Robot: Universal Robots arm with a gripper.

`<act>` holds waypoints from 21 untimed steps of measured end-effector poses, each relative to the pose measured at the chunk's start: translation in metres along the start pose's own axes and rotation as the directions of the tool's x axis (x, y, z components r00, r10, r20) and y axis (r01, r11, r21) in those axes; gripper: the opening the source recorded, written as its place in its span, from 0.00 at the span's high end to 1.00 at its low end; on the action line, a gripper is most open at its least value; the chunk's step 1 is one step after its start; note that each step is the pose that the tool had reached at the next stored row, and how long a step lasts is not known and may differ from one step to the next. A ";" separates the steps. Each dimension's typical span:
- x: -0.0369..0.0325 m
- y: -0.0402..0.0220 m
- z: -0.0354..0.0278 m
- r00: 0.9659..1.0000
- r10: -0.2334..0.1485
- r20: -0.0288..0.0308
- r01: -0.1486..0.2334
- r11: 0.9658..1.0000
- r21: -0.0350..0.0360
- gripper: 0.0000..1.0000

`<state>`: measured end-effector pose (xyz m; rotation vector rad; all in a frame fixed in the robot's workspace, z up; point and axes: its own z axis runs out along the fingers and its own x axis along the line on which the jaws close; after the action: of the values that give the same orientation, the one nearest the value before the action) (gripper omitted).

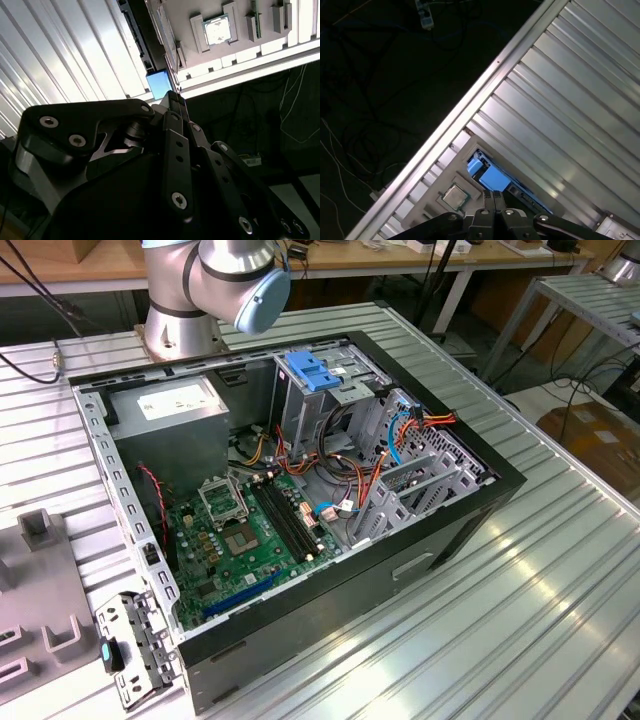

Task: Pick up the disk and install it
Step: 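Pick up the disk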

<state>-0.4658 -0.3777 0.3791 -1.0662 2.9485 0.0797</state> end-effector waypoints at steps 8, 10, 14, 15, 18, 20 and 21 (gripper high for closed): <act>0.0000 0.0000 0.0000 0.998 -0.055 -0.002 0.055 0.998 -0.001 0.89; 0.0000 0.0000 0.0000 0.998 -0.065 -0.003 0.065 0.998 -0.002 0.89; 0.0000 0.0000 0.0000 0.996 -0.085 -0.004 0.085 0.996 -0.002 0.89; 0.0000 0.0000 0.0000 0.996 -0.092 -0.004 0.092 0.996 -0.002 0.89; 0.0000 0.0000 0.0000 0.992 -0.123 -0.005 0.123 0.992 -0.003 0.89; 0.0000 0.0000 0.0001 0.991 -0.135 -0.006 0.135 0.991 -0.003 0.89; 0.0000 0.0000 0.0000 0.990 -0.140 -0.006 0.140 0.990 -0.004 0.89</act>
<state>-0.4658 -0.3777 0.3791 -1.2727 2.8692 0.0802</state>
